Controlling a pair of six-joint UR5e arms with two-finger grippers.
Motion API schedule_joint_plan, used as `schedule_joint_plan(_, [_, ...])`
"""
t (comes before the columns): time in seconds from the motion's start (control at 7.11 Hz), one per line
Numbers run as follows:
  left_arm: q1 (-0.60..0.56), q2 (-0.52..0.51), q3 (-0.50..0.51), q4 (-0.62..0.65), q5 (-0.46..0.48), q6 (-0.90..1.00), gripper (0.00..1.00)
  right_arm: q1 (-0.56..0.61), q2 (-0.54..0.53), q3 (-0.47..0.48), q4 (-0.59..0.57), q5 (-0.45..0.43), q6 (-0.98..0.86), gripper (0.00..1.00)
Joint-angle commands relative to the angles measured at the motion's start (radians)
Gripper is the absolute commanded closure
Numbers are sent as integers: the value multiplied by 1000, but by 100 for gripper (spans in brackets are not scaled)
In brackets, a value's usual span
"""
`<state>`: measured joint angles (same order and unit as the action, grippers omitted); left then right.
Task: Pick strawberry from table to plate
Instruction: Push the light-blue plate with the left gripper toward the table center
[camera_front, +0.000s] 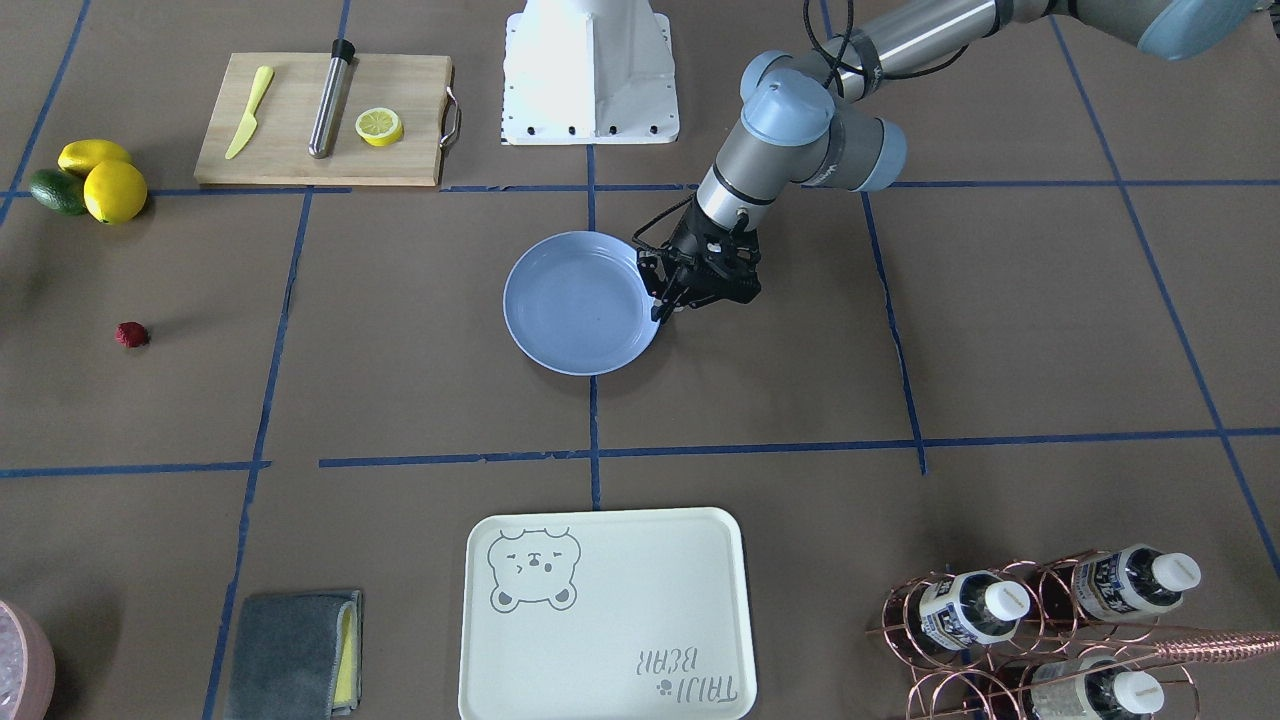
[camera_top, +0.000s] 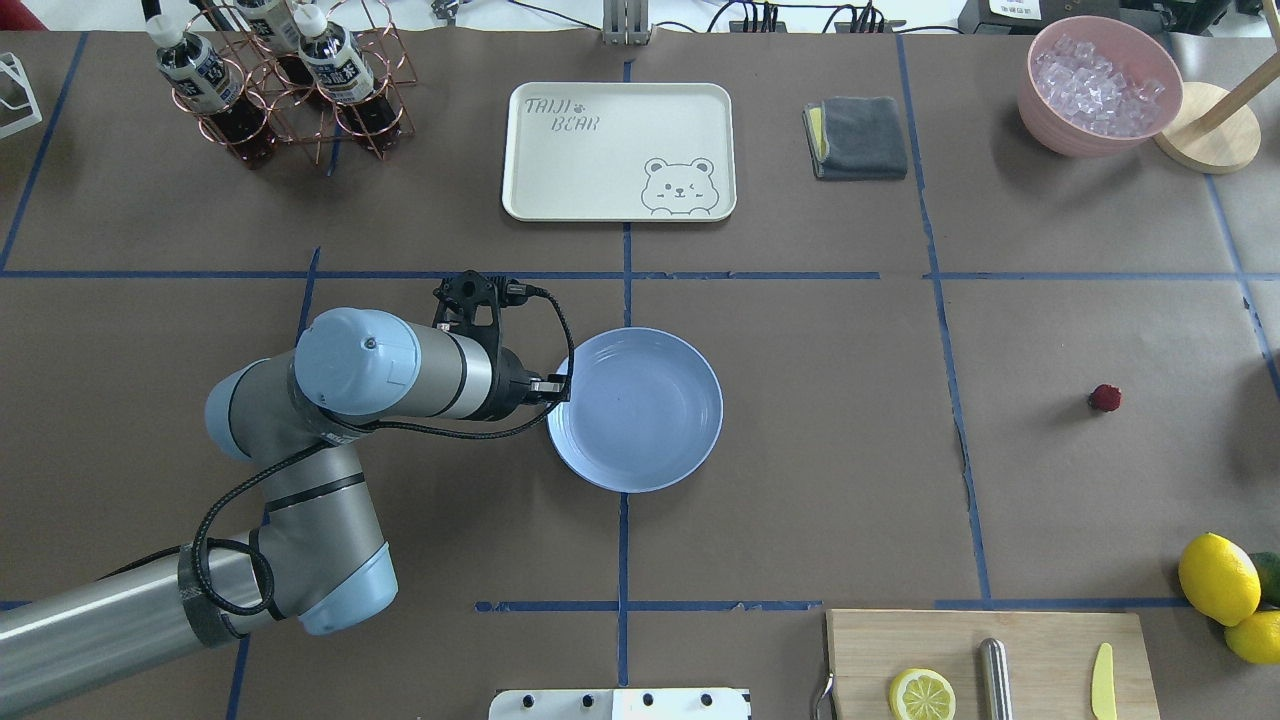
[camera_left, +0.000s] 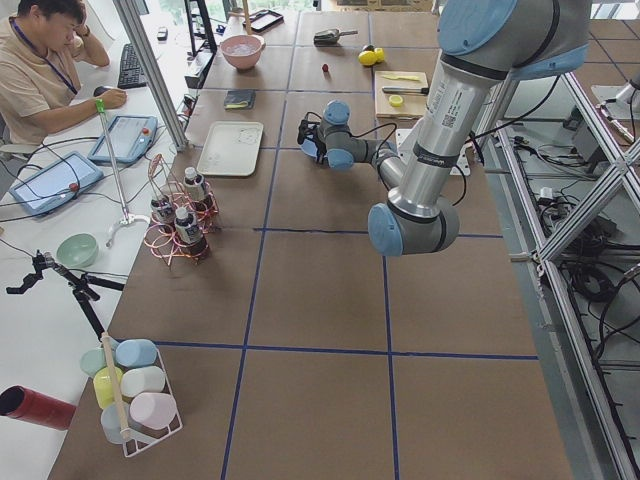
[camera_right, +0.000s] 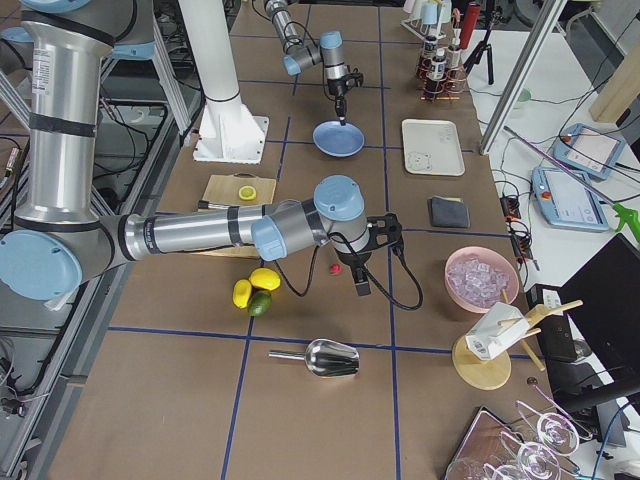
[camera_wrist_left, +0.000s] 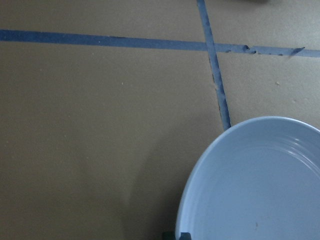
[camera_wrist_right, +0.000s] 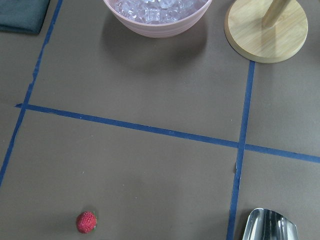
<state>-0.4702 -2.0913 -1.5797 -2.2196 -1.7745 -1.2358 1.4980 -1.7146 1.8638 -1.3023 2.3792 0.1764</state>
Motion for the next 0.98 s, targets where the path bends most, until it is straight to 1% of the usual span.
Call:
schedule_joint_plan(0.0, [1, 7, 3, 0, 1, 4, 100, 1, 1, 0, 0, 0, 0, 0])
schedule_joint_plan(0.14, [1, 7, 3, -2, 1, 4, 100, -1, 1, 0, 0, 0, 0, 0])
schedule_joint_plan(0.28, [1, 7, 3, -2, 3, 6, 63, -1, 1, 0, 0, 0, 0, 0])
schedule_joint_plan(0.42, [1, 7, 4, -2, 3, 6, 30, 1, 1, -1, 0, -2, 0, 0])
schedule_joint_plan(0.7, [-2, 7, 0, 0, 6, 27, 0, -1, 1, 2, 1, 2, -3, 0])
schedule_joint_plan(0.84, [-55, 11, -29, 14, -8, 139, 0, -1, 3, 9, 3, 8, -5, 0])
